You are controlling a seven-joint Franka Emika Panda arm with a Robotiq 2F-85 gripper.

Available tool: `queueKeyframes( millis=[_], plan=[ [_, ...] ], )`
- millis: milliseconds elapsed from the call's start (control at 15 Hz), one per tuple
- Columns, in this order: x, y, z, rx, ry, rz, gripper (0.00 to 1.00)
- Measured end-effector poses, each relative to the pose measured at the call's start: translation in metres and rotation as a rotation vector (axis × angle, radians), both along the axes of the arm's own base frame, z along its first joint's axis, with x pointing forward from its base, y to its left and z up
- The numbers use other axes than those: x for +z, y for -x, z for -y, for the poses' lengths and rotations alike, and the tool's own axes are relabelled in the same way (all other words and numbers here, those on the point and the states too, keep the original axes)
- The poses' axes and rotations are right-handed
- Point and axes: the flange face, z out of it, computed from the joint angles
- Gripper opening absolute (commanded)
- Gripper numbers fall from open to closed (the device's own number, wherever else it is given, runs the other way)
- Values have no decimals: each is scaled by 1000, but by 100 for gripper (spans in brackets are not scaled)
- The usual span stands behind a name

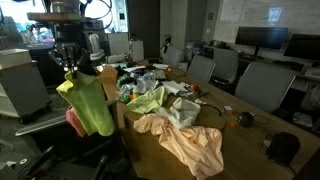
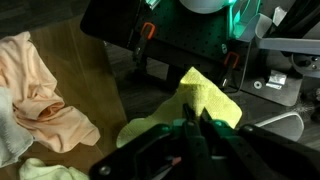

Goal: Pick up all the clothes from the table and put them on the chair.

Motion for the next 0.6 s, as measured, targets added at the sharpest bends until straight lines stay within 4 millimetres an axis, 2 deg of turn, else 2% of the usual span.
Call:
queueKeyframes(
  millis=[333, 600],
  plan=[
    [-8, -12, -33, 106, 18, -34, 2],
    [-14, -26, -55, 212, -39, -82, 2]
  ],
)
